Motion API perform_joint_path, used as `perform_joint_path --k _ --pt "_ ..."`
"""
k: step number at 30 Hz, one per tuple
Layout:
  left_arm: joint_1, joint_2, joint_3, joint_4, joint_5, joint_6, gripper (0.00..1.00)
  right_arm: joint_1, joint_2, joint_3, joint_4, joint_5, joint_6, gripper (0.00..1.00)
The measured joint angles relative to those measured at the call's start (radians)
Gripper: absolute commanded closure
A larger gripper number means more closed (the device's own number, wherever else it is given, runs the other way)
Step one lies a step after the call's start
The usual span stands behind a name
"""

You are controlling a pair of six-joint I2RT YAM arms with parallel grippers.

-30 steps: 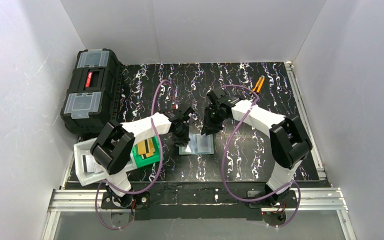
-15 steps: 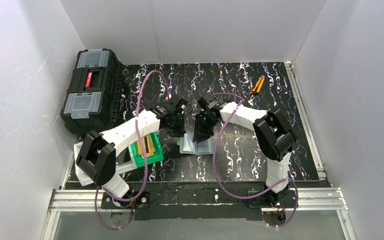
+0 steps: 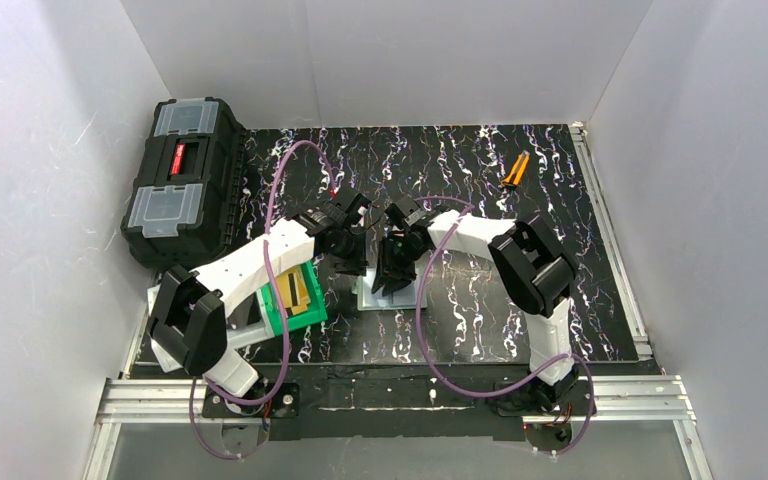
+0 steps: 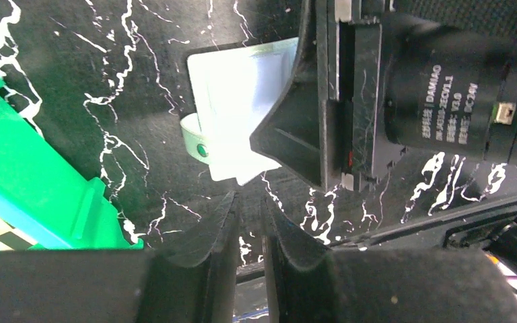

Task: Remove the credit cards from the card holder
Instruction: Remove the credit card from the card holder.

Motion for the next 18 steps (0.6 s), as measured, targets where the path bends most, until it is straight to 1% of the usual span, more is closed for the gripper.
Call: perform_joint_path --k 9,12,18 --pt "0.002 0.0 0.014 0.013 0.087 -0.047 0.82 -0.002 -0.007 -0.001 -0.001 -0.003 0.016 0.61" --pt "0.005 0.001 0.016 0.036 0.121 -0.072 0.82 -0.008 -0.048 -0.005 -0.007 0.011 0.016 0.61" --pt "0.008 0.027 0.042 0.079 0.18 -0.12 0.8 -0.05 -0.205 -0.042 -0.01 0.046 0.015 0.61"
